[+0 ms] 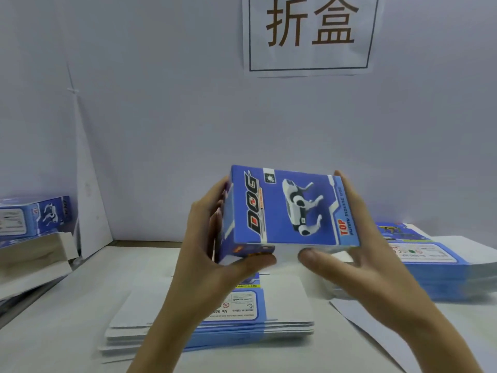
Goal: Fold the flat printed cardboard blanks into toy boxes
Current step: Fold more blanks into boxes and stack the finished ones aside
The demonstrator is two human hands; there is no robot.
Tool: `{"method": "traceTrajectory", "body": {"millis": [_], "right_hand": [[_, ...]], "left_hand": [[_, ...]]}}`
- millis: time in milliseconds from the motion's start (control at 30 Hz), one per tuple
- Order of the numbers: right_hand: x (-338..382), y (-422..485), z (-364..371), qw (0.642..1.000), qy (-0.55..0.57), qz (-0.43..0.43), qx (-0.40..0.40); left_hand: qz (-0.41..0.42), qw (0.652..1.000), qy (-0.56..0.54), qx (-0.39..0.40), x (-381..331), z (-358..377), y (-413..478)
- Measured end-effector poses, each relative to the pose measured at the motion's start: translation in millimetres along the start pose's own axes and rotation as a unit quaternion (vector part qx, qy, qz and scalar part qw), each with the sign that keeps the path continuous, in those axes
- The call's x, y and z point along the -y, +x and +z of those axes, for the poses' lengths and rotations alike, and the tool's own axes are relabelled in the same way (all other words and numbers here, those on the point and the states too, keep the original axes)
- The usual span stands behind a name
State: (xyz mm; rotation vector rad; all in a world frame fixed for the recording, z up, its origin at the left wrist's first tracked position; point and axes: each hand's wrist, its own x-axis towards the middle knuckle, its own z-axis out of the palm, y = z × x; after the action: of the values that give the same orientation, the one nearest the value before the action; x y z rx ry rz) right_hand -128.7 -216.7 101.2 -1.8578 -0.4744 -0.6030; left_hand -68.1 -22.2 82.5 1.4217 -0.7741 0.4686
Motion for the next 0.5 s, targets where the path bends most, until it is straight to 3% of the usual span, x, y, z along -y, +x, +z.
{"method": "traceTrajectory", "body": {"millis": [67, 200, 333, 500], "right_hand": [[-2, 2, 3, 0.996, 0.087, 0.004, 0.020], [0, 6, 15, 0.981, 0.187, -0.029, -0.047], [-1, 7, 27, 0.964, 0.243, -0.027, -0.101], [-4, 7, 35, 0.952, 0.270, -0.036, -0.140]], "left_hand": [[-0.031, 0.999, 0.013, 0.017, -1, 2, 0], [-0.118, 0.989, -0.066, 0.065, -2, 11, -3], [-0.207, 0.964, -0.166, -0.009, -4, 24, -6], [-0.192, 0.966, -0.163, -0.056, 2, 30, -8]]}}
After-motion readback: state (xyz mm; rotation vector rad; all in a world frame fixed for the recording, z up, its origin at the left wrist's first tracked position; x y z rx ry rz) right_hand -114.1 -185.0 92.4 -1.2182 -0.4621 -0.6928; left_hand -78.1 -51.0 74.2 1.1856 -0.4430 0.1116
